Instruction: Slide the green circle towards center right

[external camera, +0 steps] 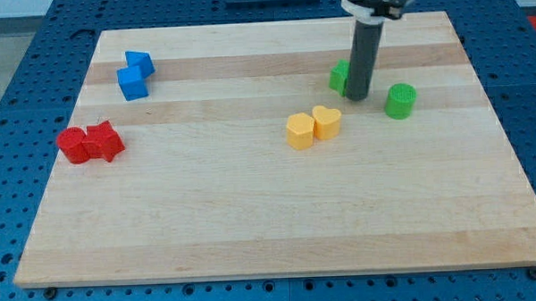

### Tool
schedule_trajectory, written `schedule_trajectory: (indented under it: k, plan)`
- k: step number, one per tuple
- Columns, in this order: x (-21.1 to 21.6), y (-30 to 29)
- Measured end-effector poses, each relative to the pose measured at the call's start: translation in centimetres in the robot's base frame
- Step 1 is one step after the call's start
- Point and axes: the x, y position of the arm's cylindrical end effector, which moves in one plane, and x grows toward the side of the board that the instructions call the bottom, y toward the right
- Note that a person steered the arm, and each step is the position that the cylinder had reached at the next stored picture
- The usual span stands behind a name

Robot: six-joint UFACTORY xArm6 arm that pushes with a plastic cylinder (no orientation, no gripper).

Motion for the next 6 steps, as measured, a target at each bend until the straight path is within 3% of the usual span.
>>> schedule_trajectory:
  k: [2,6]
  plan:
    - [-6.4,-1.9]
    - [8.7,7.0]
